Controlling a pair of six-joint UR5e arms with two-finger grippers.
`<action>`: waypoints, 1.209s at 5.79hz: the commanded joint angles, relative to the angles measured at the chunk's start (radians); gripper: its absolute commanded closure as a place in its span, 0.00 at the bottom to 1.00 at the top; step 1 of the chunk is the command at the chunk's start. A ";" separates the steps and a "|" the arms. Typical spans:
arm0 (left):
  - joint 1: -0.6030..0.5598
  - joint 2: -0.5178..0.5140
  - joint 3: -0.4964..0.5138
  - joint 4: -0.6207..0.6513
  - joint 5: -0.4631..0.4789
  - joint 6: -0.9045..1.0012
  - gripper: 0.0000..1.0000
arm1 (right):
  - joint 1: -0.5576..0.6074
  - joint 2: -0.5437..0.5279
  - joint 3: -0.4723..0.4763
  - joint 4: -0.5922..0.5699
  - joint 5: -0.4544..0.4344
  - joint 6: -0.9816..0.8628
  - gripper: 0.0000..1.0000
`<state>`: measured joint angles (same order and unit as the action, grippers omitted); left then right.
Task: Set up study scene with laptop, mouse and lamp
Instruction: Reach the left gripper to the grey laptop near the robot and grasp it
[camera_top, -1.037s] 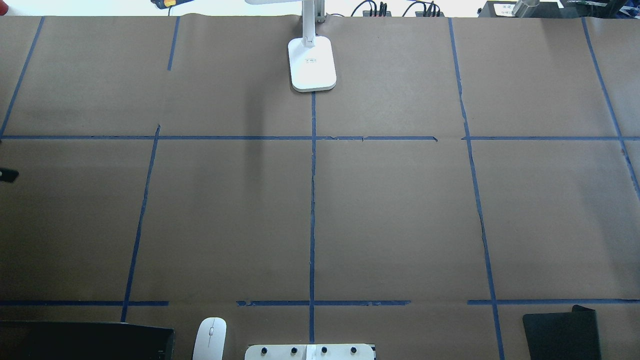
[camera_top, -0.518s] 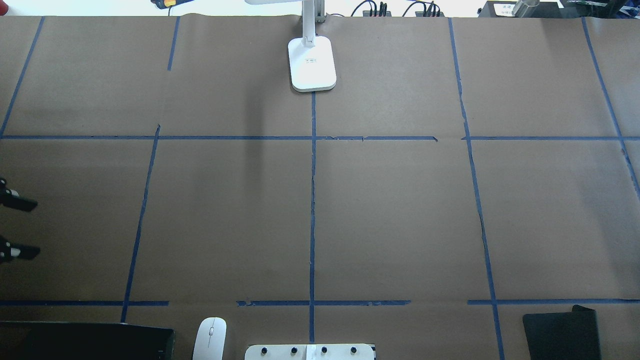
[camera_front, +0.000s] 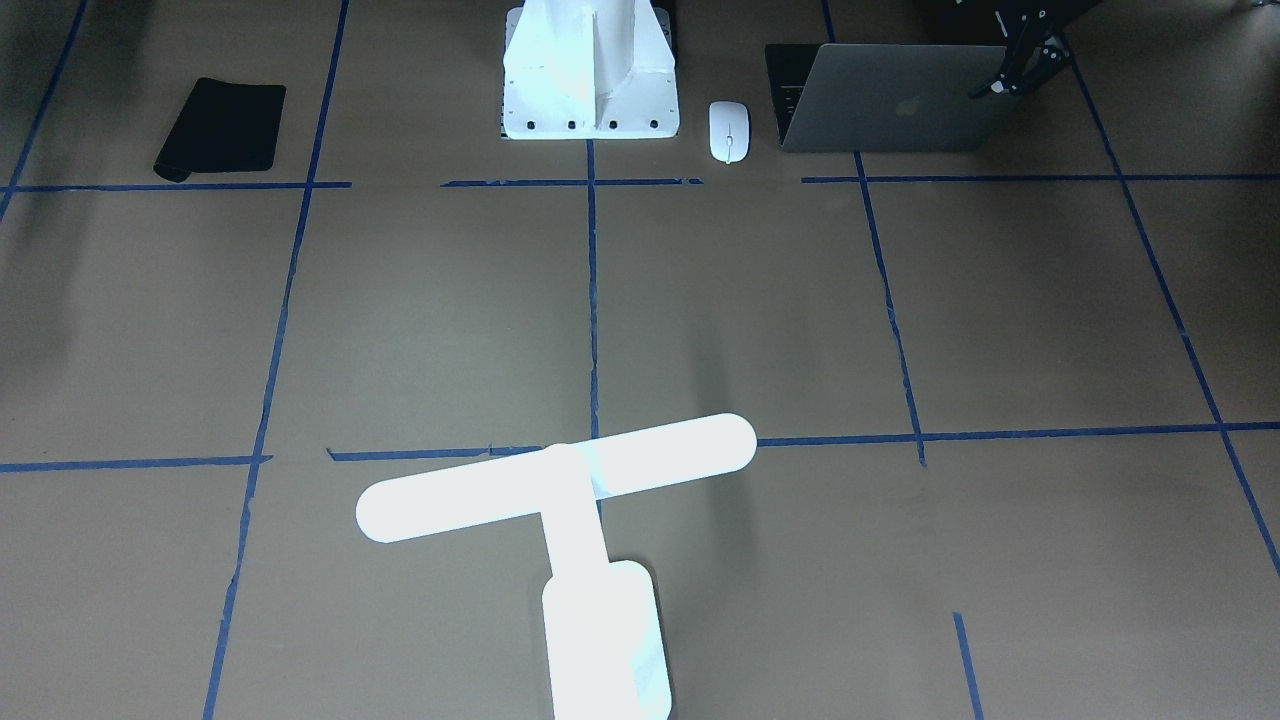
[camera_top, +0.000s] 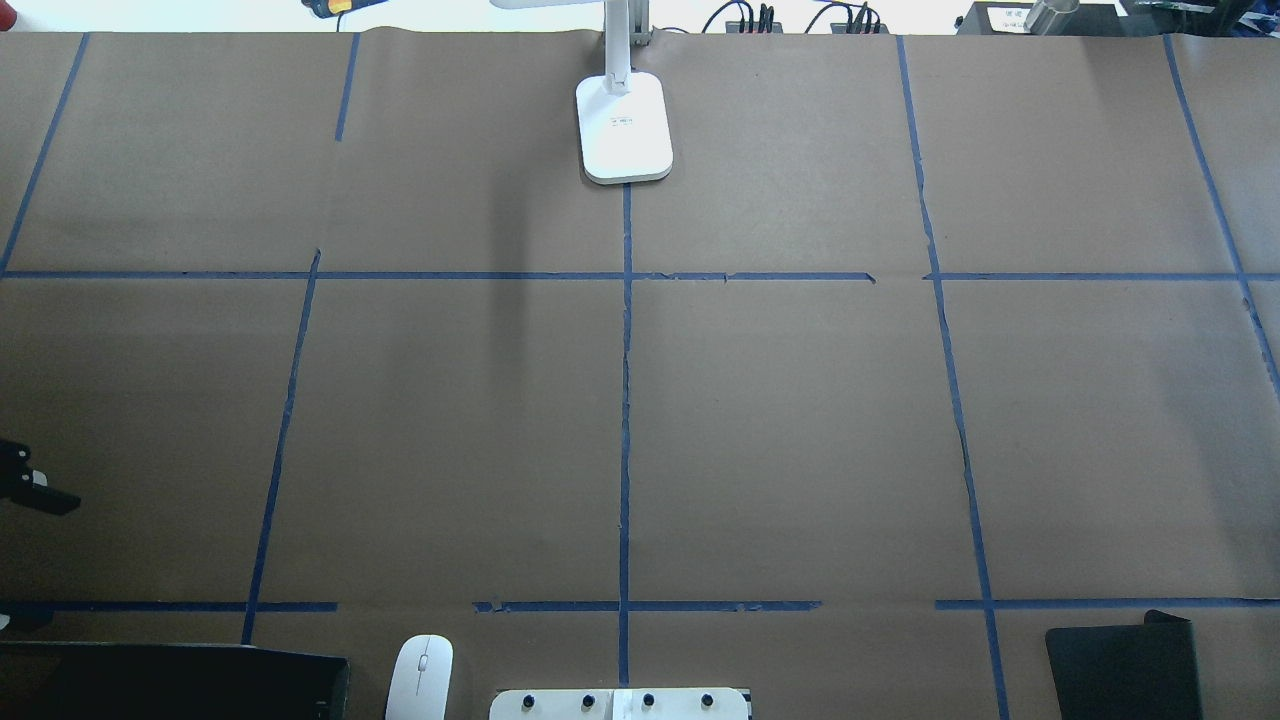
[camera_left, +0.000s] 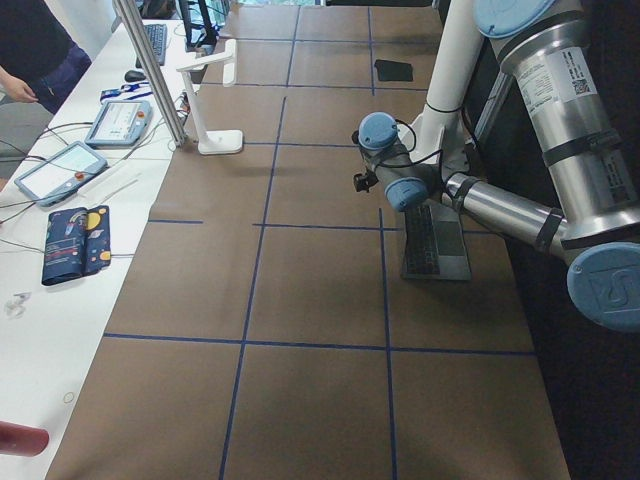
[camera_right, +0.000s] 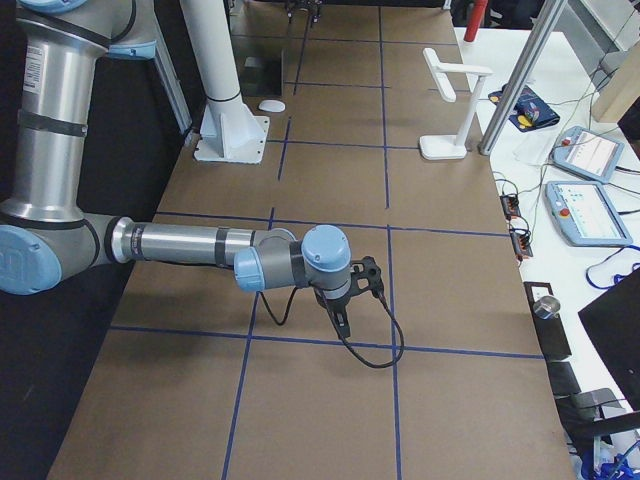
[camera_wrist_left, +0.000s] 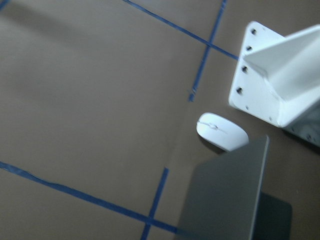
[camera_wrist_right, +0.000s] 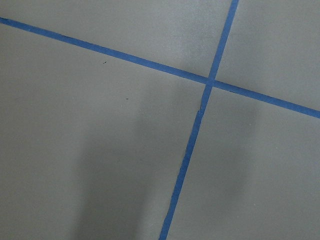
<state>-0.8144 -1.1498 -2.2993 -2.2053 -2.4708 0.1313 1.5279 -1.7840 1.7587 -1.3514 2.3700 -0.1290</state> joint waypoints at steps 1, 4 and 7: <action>0.096 0.016 0.009 0.009 0.003 0.039 0.02 | 0.000 0.000 -0.001 0.000 0.000 0.000 0.00; 0.142 0.009 0.047 0.012 0.015 0.039 0.39 | 0.000 -0.002 -0.001 0.000 0.002 0.000 0.00; 0.138 0.001 0.054 0.022 0.003 0.042 1.00 | 0.000 -0.002 0.001 0.000 0.005 0.000 0.00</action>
<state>-0.6744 -1.1453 -2.2459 -2.1826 -2.4606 0.1723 1.5278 -1.7855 1.7586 -1.3514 2.3742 -0.1289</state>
